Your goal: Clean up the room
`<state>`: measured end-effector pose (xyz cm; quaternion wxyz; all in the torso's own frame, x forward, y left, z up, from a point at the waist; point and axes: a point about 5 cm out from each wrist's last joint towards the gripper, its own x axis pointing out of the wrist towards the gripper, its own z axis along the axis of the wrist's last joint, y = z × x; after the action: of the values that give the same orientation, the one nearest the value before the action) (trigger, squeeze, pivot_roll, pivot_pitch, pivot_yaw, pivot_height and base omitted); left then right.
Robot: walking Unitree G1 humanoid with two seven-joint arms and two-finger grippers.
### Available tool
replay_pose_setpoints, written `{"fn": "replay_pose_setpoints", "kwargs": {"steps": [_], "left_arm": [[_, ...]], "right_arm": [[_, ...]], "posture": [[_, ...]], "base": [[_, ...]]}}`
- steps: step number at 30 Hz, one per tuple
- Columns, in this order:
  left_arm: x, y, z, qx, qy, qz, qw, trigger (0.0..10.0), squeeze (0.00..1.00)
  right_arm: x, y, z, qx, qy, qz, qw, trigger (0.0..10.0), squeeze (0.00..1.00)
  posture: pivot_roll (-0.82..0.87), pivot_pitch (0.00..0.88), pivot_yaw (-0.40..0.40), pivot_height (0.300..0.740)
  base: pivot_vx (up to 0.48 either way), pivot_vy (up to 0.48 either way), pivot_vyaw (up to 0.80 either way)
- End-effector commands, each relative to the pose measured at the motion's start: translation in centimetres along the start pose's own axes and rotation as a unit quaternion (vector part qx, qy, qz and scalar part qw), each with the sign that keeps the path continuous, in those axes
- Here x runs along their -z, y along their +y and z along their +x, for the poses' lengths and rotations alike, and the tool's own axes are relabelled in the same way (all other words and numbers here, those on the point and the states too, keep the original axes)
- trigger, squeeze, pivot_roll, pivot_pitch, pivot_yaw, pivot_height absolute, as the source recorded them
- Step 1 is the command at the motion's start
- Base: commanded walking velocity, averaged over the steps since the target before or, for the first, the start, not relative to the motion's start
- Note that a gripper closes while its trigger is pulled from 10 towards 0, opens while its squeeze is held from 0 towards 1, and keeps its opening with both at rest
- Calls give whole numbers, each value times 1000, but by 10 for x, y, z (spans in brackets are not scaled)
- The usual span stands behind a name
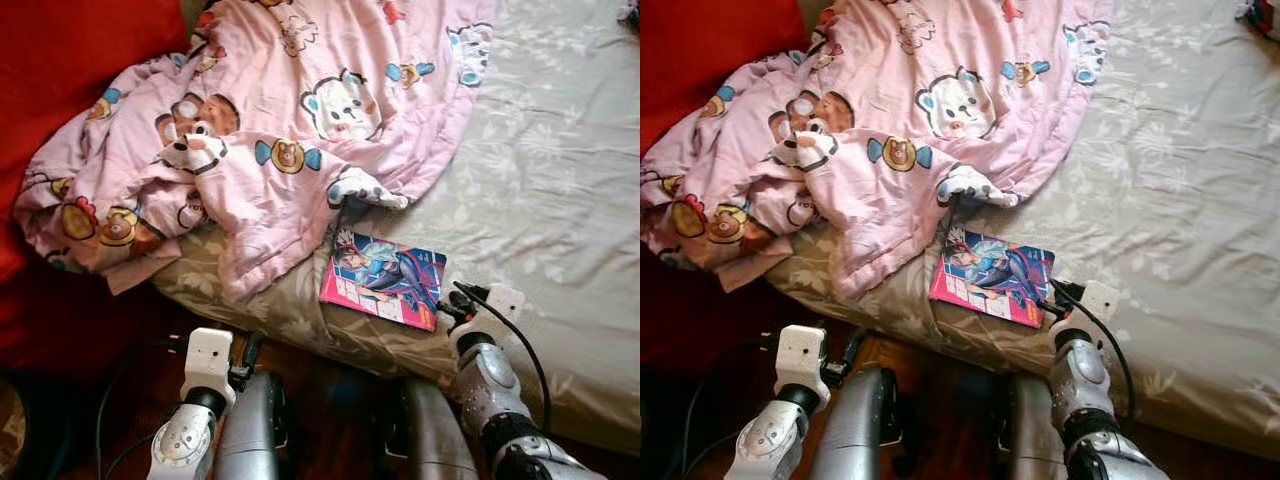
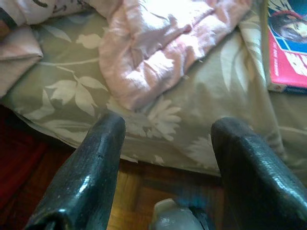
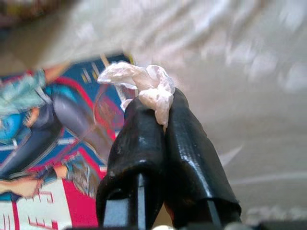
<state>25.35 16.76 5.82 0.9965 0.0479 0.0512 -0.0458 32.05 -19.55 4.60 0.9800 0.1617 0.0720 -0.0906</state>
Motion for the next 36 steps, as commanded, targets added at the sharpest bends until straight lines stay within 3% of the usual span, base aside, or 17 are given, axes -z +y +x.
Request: {"fn": "replay_pose_setpoints", "kwargs": {"steps": [1, 7, 15, 21, 25, 30, 32, 36], "left_arm": [[14, 2, -4, -8, 19, -9, 1000, 10000, 0], [13, 1, 3, -14, 7, -17, 1000, 10000, 0], [24, -2, 8, -25, 20, -36, 999, 10000, 0], [40, 2, 6, -32, 56, -43, 997, 10000, 0], [58, 5, 3, -30, 93, -36, 995, 10000, 0], [73, 8, -1, -39, 127, -50, 990, 10000, 0], [89, 8, -8, -42, 173, -56, 982, 10000, 0], [100, 6, -13, -42, 208, -51, 976, 10000, 0]], "right_arm": [[5, -8, -10, 1, -10, -22, 1000, 10000, 0], [0, -12, -23, -22, -41, -61, 997, 10000, 0], [16, -13, -29, -40, -8, -89, 995, 10000, 0], [41, -21, -36, -26, 61, -103, 993, 10000, 0], [69, -34, -53, -18, 131, -120, 984, 10000, 0], [81, -44, -62, -3, 166, -119, 979, 10000, 0], [88, -47, -66, 5, 193, -123, 973, 10000, 0], [95, -49, -70, 5, 221, -128, 967, 10000, 0]], "posture": [[26, 235, 24, 642], [-4, 205, 5, 642], [-15, 175, -9, 662], [-10, 151, -15, 692], [-2, 121, -16, 722], [-5, 104, -12, 740], [-7, 90, -11, 740], [1, 76, -15, 740]], "base": [[0, 0, 0], [0, 0, 0], [0, 0, 0], [0, 0, 0], [0, 0, 0], [0, 0, 0], [0, 0, 0], [0, 0, 0]]}}
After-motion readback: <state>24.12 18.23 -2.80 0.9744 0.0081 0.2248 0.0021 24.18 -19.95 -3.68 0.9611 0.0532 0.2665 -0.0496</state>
